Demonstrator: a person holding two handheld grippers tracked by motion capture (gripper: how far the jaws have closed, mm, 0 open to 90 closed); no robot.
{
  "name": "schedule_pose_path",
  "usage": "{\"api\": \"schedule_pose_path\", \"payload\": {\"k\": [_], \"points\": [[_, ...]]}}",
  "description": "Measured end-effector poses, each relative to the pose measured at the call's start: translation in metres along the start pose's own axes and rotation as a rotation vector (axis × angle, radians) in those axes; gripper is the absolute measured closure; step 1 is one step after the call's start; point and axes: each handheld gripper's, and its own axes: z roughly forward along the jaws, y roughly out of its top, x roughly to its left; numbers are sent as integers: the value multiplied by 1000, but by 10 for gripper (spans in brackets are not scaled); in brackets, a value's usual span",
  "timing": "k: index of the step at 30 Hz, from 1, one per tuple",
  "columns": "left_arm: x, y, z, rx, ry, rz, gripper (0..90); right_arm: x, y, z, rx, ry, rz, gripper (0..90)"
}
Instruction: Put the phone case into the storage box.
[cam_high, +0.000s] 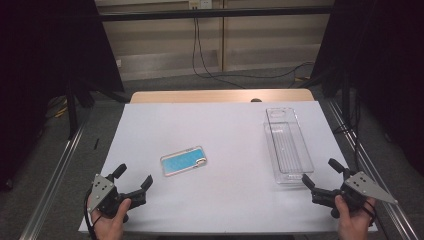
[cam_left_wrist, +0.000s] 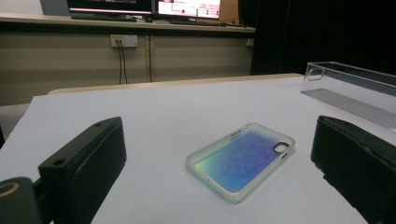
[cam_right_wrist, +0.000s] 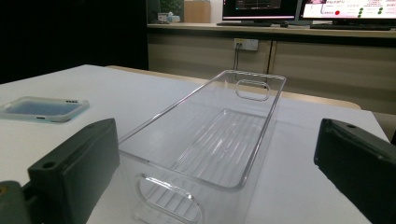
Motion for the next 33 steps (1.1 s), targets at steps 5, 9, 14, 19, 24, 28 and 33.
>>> {"api": "schedule_pose_path", "payload": {"k": [5, 9, 14, 19, 24, 28, 33], "points": [[-2, 0, 5, 21, -20, 3, 32, -2, -2, -2, 7, 1, 33, 0], [-3, 0, 6, 22, -22, 7, 33, -3, -3, -2, 13, 7, 45, 0], [-2, -1, 4, 35, -16, 9, 33, -1, -2, -4, 10, 11, 53, 0], [-1, 2, 5, 71, -54, -5, 22, 0, -2, -6, 16, -2, 65, 0], [-2, 4, 10, 83, -83, 4, 22, 2, -2, -5, 20, 10, 52, 0], [-5, 6, 16, 88, -107, -1, 24, 2, -2, -5, 18, 20, 48, 0], [-8, 9, 25, 110, -94, -1, 28, 1, -3, -6, 14, 10, 50, 0]]}}
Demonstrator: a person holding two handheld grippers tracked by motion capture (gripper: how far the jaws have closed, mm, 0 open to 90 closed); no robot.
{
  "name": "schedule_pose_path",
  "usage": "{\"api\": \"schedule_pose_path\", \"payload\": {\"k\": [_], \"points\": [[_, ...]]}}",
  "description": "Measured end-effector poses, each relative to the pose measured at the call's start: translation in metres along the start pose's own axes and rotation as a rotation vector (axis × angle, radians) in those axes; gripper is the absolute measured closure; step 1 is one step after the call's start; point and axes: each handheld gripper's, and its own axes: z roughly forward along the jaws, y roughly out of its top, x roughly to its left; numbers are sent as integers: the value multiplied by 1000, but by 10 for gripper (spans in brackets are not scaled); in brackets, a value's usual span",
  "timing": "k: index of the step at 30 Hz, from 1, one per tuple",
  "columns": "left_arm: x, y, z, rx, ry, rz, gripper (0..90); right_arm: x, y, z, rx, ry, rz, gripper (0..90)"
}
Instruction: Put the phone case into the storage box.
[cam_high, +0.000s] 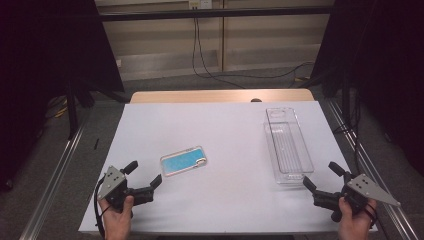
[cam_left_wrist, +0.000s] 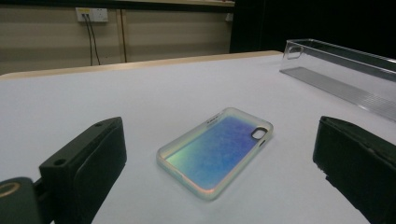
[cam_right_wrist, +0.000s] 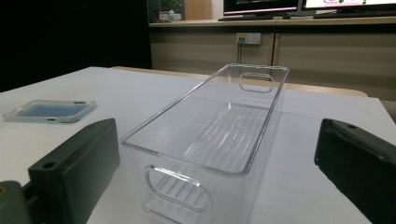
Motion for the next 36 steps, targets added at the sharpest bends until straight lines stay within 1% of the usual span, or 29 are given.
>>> {"api": "schedule_pose_path", "payload": {"k": [1, 2, 3, 5, 6, 8, 9, 10, 12, 13, 16, 17, 19, 20, 21, 22, 23, 25, 27, 29, 36], "points": [[0, 2, 3, 2, -13, 5, 29, 0, 0, 0, 0, 0, 0, 0], [0, 2, 3, 2, -13, 5, 30, 0, 0, 0, 2, 6, -5, 0], [-1, 4, 6, 8, -9, 34, 30, 1, 0, 0, 1, 6, -3, 0], [-1, 5, 9, 5, -23, 17, 29, 1, 0, 1, 1, 9, -7, 0], [-1, 6, 10, 4, -26, -1, 28, 1, 0, 1, 1, 8, -7, 0], [1, 7, 13, 6, -28, -1, 23, 1, 0, 1, 7, 9, -8, 4], [2, 7, 14, 9, -31, 9, 21, 1, 0, 1, 1, 3, -4, 5], [4, 7, 15, 10, -42, 5, 21, 0, 0, 0, -2, 1, -6, 4], [5, 8, 19, 10, -48, -10, 21, 0, 0, 0, 1, 3, 2, 4], [5, 9, 21, 9, -56, -8, 20, 0, 0, 1, 4, 4, 4, 4], [4, 11, 26, 21, -52, 19, 21, 1, 0, 1, 0, 9, -1, 4], [4, 13, 28, 15, -50, 28, 21, 1, 0, 1, 2, 10, -6, 4], [4, 16, 31, 19, -44, 25, 21, 1, 0, 1, 4, 12, -9, 4], [4, 17, 33, 16, -44, 13, 20, 1, 0, 1, 5, 10, -7, 4], [4, 20, 35, 13, -52, 16, 19, 1, 0, 1, 6, 8, -8, 6], [4, 21, 38, 12, -52, 27, 20, 2, -1, 1, 13, -1, -7, 8], [4, 23, 40, 9, -46, 41, 19, 2, -1, 1, 14, -1, -6, 8], [4, 24, 42, 6, -44, 43, 21, 2, 0, 1, 9, 5, -5, 7], [4, 27, 48, -3, -52, 35, 24, 2, -1, 1, 10, 9, -11, 6], [5, 30, 51, -4, -47, 52, 28, 2, -1, 1, 12, 13, -12, 6], [9, 42, 56, -27, -43, 50, 35, 2, -1, 1, 12, 15, -16, 6]]}}
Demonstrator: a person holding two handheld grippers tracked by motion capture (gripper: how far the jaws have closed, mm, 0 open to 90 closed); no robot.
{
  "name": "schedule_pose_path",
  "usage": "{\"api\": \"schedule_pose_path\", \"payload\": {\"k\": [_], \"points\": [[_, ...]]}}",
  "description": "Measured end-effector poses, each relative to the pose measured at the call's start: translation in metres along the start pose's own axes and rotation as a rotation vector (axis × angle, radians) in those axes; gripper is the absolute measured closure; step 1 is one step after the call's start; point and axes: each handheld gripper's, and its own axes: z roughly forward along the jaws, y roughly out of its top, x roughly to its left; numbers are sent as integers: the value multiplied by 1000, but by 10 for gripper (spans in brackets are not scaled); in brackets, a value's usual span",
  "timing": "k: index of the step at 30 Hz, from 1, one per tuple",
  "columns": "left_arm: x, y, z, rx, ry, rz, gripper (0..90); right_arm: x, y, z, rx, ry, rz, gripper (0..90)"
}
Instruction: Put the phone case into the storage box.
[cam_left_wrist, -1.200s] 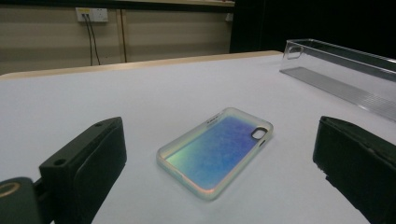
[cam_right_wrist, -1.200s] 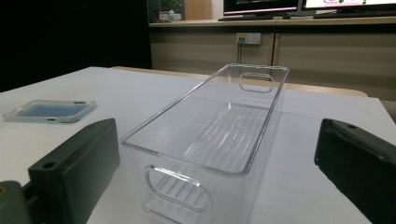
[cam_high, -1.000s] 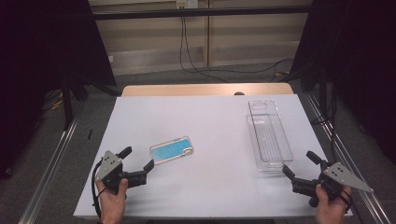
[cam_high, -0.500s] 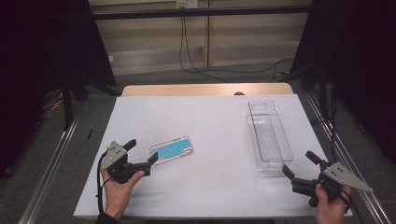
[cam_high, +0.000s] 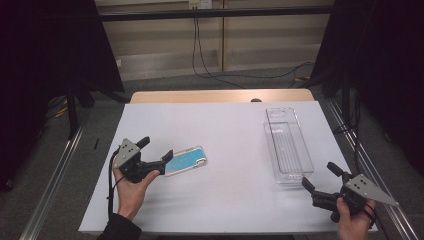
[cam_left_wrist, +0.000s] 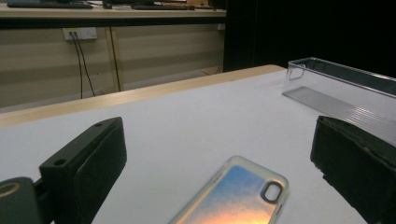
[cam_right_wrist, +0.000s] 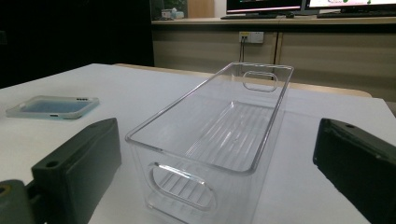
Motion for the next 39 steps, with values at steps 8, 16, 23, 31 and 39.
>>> {"api": "schedule_pose_path", "payload": {"k": [8, 16, 23, 31, 39], "points": [[6, 5, 11, -16, 16, 3, 35, 1, 0, 0, 0, 2, -2, 6], [11, 13, 20, -28, 50, 64, 59, 1, 0, 1, 5, -9, 3, 11], [20, 9, 25, 28, 91, 76, 155, 1, 0, 0, 4, -7, 0, 10], [22, 8, 23, 16, 68, 61, 328, 2, -1, -1, 7, -1, 0, 10], [22, 7, 24, 40, 39, 70, 559, 2, -1, -1, 12, 1, -2, 10]]}}
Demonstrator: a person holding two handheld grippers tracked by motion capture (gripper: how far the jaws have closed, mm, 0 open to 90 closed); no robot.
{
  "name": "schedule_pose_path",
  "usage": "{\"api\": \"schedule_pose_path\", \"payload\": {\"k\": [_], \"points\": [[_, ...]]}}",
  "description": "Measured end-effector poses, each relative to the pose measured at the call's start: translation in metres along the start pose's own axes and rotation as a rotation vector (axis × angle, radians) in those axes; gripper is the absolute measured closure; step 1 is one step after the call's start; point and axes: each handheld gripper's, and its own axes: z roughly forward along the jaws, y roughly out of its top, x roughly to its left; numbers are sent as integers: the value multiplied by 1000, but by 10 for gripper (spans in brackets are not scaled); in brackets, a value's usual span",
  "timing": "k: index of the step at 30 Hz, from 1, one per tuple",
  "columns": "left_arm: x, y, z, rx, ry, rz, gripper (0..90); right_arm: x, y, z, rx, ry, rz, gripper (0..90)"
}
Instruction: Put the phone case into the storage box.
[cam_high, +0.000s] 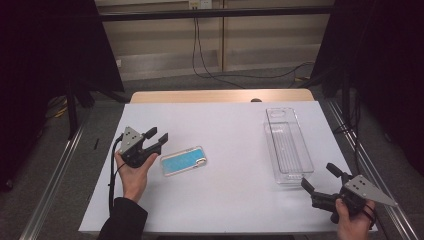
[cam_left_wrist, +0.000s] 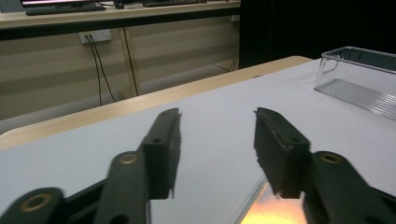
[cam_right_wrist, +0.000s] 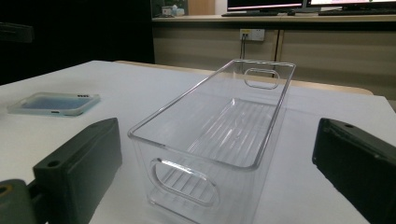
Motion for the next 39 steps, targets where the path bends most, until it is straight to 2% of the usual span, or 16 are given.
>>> {"api": "schedule_pose_path", "payload": {"k": [1, 2, 3, 7, 10, 11, 14, 16, 17, 28, 31, 34, 37, 39], "points": [[0, 0, 0, 0, 0, 0, 584, 0, 0, 0, 0, 0, 0, 10], [1, 0, 0, -7, -9, -18, 634, 0, 0, 0, 0, 0, 0, 10], [1, 0, 0, -7, -9, -18, 647, 0, 0, 0, 0, -1, 0, 10], [1, 0, -1, 8, -35, -16, 799, 0, 0, 0, -2, -2, -1, 11], [1, 1, -1, 25, -38, -19, 849, 0, 0, 0, 0, 0, 1, 10], [1, 1, -1, 31, -27, -24, 849, 0, 0, 0, 1, 1, -3, 11], [2, 3, -1, 74, -31, -33, 900, 1, 0, 0, 1, 3, -5, 11], [4, 4, 0, 106, -35, -23, 900, 0, 0, 0, 0, 2, -5, 11], [4, 5, 1, 113, -37, -42, 900, 0, 0, 0, 0, -1, -3, 11], [11, 13, 9, 220, -58, -49, 900, 0, 0, -1, -2, -7, -7, 11], [12, 13, 16, 295, -76, -40, 900, 0, 0, 0, 3, -7, -3, 12], [14, 14, 20, 336, -90, -43, 900, 0, 0, 0, 1, -5, -4, 12], [17, 16, 24, 367, -91, -39, 900, 0, 0, 0, 1, -4, -4, 12], [19, 17, 26, 371, -99, -52, 900, 0, 0, -1, 0, -4, -3, 12]]}}
